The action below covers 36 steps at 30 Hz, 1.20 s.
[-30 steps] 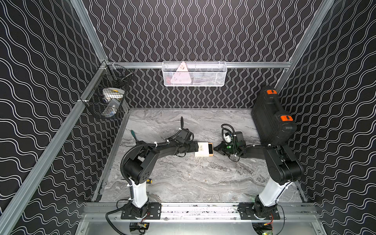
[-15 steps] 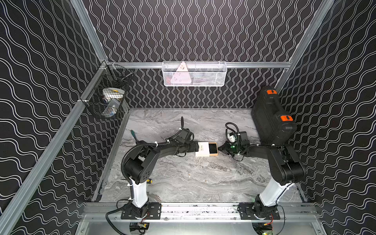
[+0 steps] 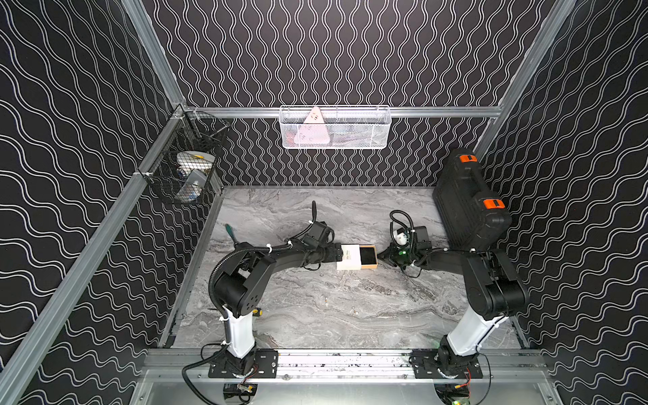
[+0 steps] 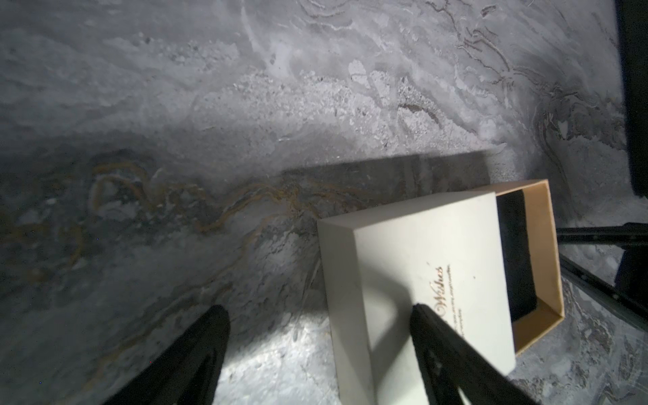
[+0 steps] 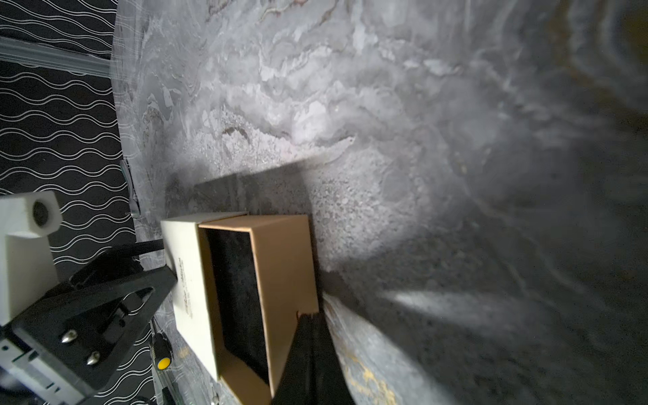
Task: Place the earrings into the drawer-style jewelry box
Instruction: Open the drawer in the jewelry box.
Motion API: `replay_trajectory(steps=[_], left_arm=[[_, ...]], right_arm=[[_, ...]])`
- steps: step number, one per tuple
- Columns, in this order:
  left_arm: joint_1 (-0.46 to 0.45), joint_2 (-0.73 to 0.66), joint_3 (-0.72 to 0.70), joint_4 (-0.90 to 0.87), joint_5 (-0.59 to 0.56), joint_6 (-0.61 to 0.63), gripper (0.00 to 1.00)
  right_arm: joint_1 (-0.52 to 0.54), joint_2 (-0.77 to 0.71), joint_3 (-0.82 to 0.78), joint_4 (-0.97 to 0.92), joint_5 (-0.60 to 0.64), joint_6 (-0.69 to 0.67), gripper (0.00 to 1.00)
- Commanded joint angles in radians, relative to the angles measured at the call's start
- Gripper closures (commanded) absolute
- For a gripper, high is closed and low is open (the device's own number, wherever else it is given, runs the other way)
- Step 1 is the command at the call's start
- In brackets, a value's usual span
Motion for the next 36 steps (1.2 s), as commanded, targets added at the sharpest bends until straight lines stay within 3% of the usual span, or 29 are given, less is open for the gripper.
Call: replay_trajectory(steps=[1,20,22,28,36], left_arm=[[0.001,0.001,-0.01,-0.124,-0.047,0.021,0.14],[0.001,-0.004,-0.009,-0.122,-0.045,0.022,0.13],[0.001,-0.011,-0.013,-0.12,-0.045,0.02,0.12],[0.003,-0.02,0.011,-0.149,-0.059,0.028,0.06],[-0.002,-0.093,0.027,-0.188,-0.095,0.044,0.01]], right_arm=[[-0.005,-0.003,0.003,-0.022,0.009,-0.012,1.0],[-0.025,-0.002,0.005,-0.026,-0.005,-0.017,1.0],[-0.025,-0.002,0.006,-0.022,-0.014,-0.008,0.88],[-0.025,-0.03,0.023,-0.076,0.015,-0.006,0.73],[-0.025,-0.138,0.078,-0.304,0.135,-0.022,0.67]])
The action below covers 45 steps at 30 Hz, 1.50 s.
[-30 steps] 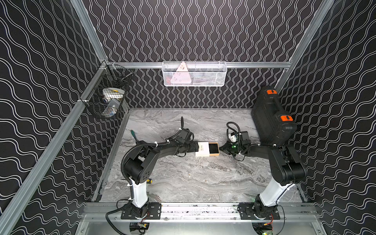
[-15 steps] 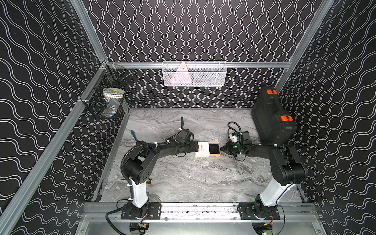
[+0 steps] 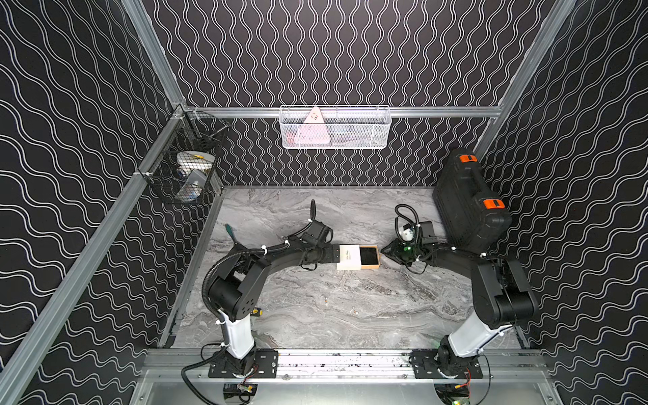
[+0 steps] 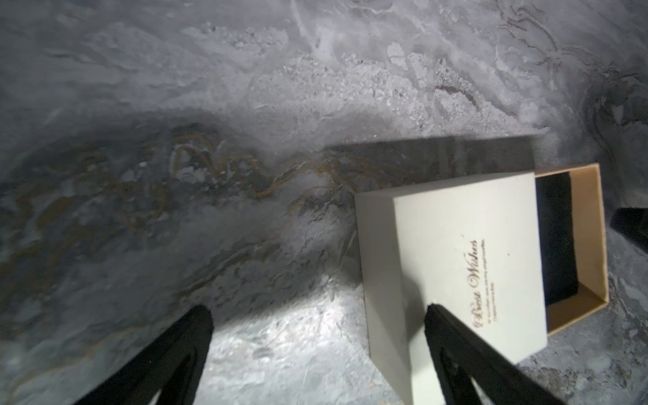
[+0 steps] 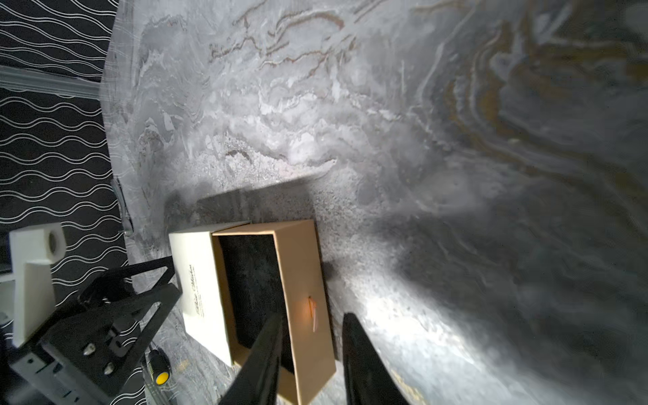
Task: Place the earrings into the drawer-style jewelry box
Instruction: Open the drawer in the jewelry box, then pick up the earring from the center of the board.
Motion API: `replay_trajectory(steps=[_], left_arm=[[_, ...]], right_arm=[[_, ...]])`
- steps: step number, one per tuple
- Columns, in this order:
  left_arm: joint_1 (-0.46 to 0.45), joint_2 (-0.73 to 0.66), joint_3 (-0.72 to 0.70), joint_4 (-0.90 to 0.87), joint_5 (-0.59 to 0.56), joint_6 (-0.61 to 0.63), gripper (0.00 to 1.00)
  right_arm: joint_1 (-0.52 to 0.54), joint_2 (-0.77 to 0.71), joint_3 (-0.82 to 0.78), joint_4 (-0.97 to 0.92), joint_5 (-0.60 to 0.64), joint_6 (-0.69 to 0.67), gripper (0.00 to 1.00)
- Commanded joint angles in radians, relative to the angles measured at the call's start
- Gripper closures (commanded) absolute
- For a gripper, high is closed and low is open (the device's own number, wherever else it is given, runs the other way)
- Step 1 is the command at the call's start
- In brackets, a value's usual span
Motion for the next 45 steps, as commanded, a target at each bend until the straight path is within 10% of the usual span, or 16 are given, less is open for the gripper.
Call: replay_trajectory(steps=[1,19,31,45], left_arm=[[-0.005,-0.045,0.006,-0.043,-0.026,0.019,0.01],[-0.005,-0.47,-0.253,-0.025,0.021,0.02,0.04],[-0.008,-0.631,-0.476,-0.032,-0.031,-0.006,0.11],[-0.008,-0.612,-0.557,0.012,-0.042,-0.001,0.14]], right_arm=[[0.001,-0.067,0.013,-0.124,0.044,-0.001,0.67],[0.447,-0.443,-0.182,-0.242,0.157,0.144,0.74],[0.754,-0.271,-0.142,-0.262,0.401,0.308,0.72],[0.805,-0.143,-0.08,-0.291,0.462,0.408,0.75]])
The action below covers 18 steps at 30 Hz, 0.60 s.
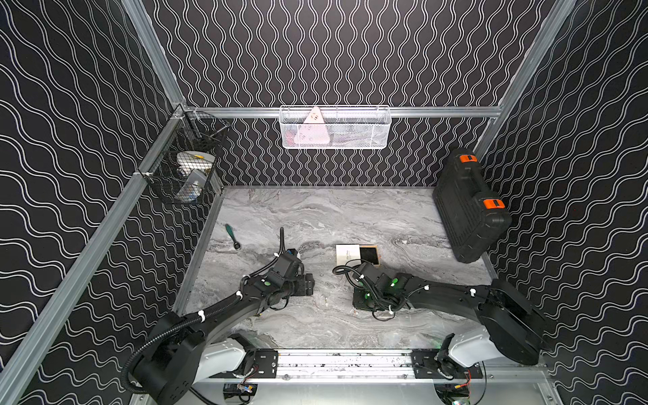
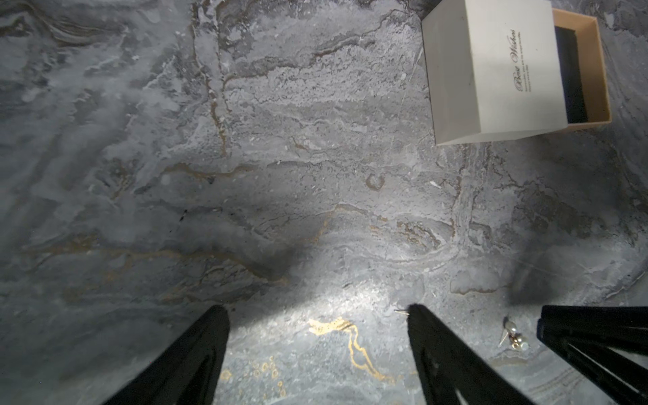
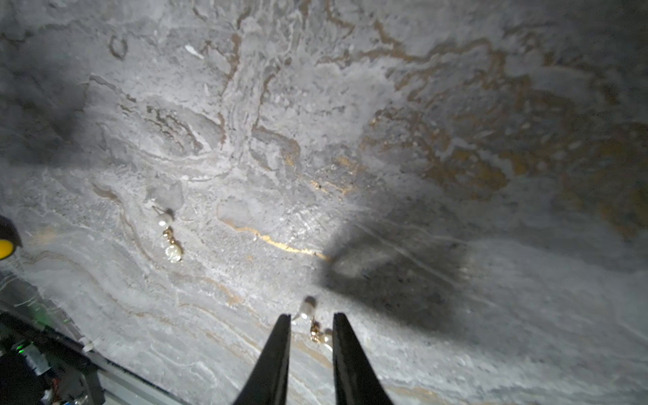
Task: Place the earrings into the drawer-style jewelry box
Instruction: Pick up the earring from the center of the board.
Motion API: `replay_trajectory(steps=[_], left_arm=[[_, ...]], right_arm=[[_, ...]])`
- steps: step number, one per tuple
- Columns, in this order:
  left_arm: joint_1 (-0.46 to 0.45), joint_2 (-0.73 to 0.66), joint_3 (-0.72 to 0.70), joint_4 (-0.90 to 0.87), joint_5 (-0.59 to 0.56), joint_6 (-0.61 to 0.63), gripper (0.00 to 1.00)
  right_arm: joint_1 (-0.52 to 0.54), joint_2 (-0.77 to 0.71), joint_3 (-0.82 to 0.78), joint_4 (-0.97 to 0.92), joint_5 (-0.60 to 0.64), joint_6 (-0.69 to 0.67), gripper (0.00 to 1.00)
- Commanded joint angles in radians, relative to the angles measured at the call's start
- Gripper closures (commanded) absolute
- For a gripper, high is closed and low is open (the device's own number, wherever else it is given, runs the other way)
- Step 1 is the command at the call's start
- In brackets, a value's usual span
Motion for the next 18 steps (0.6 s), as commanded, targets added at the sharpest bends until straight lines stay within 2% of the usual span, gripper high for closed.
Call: replay_trajectory(steps=[1,8,18], left_arm=[[-0.001,0.009,-0.004,0.037,-0.017,0.001,0.14],[-0.001,0.024,-0.018,0.065,-0.007,-0.001,0.14],[-0.001,0.007,-0.025,0.061,-0.013,0.01,0.13]], right_arm=[[0.015,0.026,0.017,-0.016,0.017,0.052,0.75],[0.043,0.086,0.045,-0.026,0.026,0.091,0.77],[0.044,0.09,0.043,-0.049,0.066,0.123,0.82]])
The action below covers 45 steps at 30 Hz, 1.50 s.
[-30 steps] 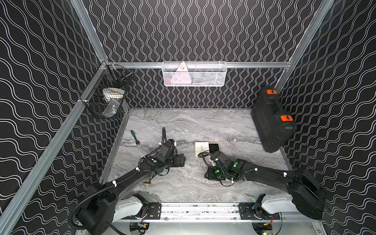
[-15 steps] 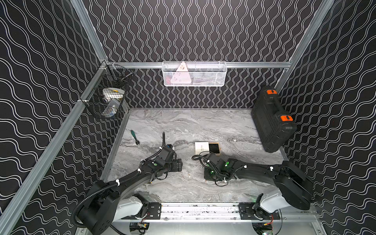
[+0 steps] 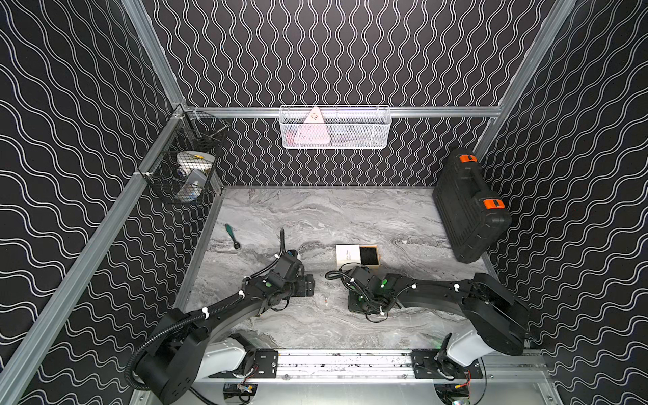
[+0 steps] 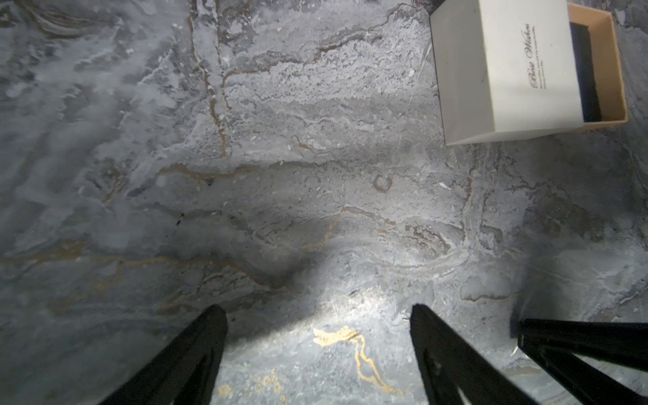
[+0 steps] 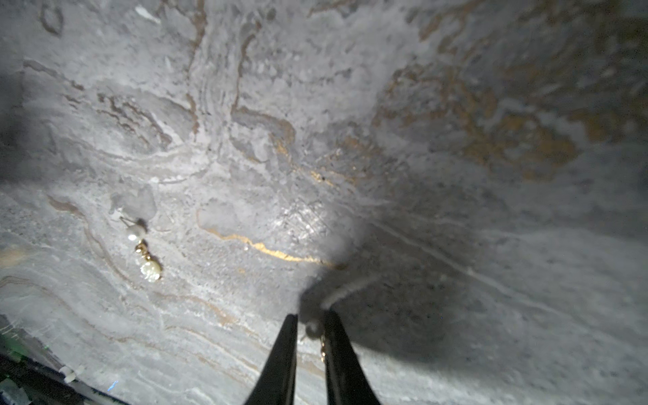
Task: Place the earrings into the drawer-style jewelry box
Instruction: Pick up the earring from the center of the board.
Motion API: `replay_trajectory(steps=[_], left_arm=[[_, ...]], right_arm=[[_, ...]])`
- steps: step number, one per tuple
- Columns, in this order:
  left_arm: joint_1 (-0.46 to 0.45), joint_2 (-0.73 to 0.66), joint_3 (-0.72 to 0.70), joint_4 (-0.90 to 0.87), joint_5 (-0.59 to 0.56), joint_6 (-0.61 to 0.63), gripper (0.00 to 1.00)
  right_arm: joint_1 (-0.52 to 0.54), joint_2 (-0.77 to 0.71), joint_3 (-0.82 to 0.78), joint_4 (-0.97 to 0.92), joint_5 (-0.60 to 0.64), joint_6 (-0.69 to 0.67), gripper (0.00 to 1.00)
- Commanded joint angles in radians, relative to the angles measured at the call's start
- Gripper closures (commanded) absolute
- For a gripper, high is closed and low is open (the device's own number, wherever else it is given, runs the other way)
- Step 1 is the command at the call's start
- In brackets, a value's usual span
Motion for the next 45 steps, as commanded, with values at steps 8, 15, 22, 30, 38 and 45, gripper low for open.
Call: replay_trajectory(steps=[8,15,22,30,38,45], left_arm=[[-0.001,-0.016,-0.004,0.013,-0.011,0.014,0.12],[-0.001,-0.024,-0.004,0.009,-0.013,0.014,0.11],[-0.001,-0.046,-0.021,0.072,0.06,0.016,0.11],[-0.108,-0.063,-0.091,0.338,0.183,-0.041,0.14],[-0.266,0.099,-0.104,0.72,0.207,-0.102,0.23],[-0.348,0.282,-0.027,0.837,0.157,-0.126,0.38]], right_arm=[[0.002,0.023,0.006,-0.031,0.042,0.046,0.86],[0.002,0.025,-0.001,-0.011,0.039,0.053,0.91],[-0.007,-0.012,-0.013,0.009,0.052,0.058,0.93],[-0.11,-0.095,-0.066,0.094,-0.027,0.06,0.93],[-0.244,-0.216,-0.141,0.189,-0.141,0.095,0.93],[-0.287,-0.275,-0.172,0.224,-0.18,0.127,0.94]])
